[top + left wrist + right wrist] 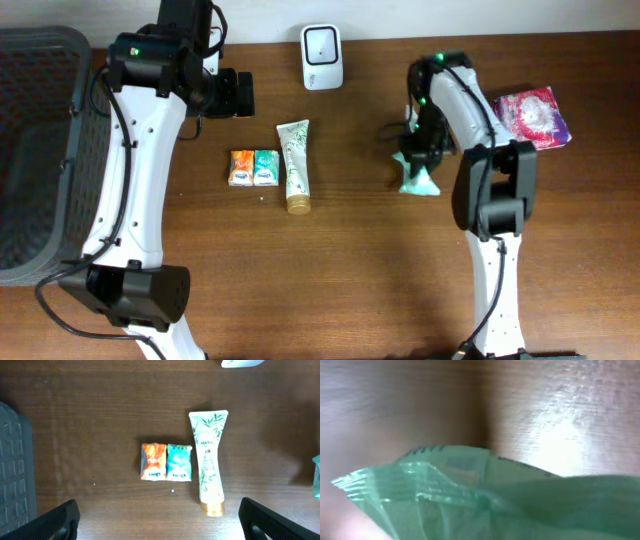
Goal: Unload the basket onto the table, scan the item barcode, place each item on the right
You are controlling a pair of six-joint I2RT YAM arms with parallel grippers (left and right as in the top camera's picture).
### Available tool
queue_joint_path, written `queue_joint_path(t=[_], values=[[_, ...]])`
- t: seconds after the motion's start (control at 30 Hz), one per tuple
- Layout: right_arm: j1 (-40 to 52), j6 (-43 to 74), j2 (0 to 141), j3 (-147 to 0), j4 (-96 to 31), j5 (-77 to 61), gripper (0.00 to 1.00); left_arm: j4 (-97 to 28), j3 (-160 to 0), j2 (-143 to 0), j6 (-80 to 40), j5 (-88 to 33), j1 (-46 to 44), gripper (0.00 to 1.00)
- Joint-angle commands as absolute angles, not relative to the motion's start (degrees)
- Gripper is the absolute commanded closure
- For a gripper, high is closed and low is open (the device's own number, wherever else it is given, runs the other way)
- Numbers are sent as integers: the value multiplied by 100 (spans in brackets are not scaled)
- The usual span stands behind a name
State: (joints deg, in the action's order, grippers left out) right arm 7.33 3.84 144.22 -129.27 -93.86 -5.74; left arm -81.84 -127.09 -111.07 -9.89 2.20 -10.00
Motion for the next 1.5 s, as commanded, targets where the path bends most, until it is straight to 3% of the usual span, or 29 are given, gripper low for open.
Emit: queue_joint_path(t=[0.0,0.1,0.17,0.33,0.47,0.53,0.83,1.0,1.17,1.3,1.47], values=[[913,495,14394,-14501,-9397,-733,96,-8178,-12757,-11089,-978,261,-969,1],[1063,941,14394,-15434,-8322,-1249,96,-8178,-12757,-11089,-978,261,-969,1],[1225,1011,14396,-15493,-6949,-1756,96,-8178,-12755,-11089,-978,261,-969,1],[1767,1061,14477,-14606,-3516,-945,96,-8178,-12755,-11089,-978,261,-969,1],[2014,1061,14481,-13489,-1658,-471,96,-8178,-12755,-11089,-978,261,-969,1],[2040,1059,14481,-13067,-1315,-226,96,-8178,-12755,-11089,-978,261,-969,1],[1708,1061,13819,-13047,-1774,16,96,-8178,-12757,-11089,-978,261,-969,1],[982,1055,13006,-13047,-4058,1278,96,-8178,-12755,-11089,-978,261,-969,1],[12,-12,13163,-12988,-6309,1243,96,-8178,-12755,-11089,-978,261,-969,1],[-539,-231,13196,-12324,-6410,1055,96,-8178,-12757,-11089,-978,261,-969,1],[-1221,773,13155,-12119,-6438,1048,96,-8178,-12755,-11089,-978,261,-969,1]])
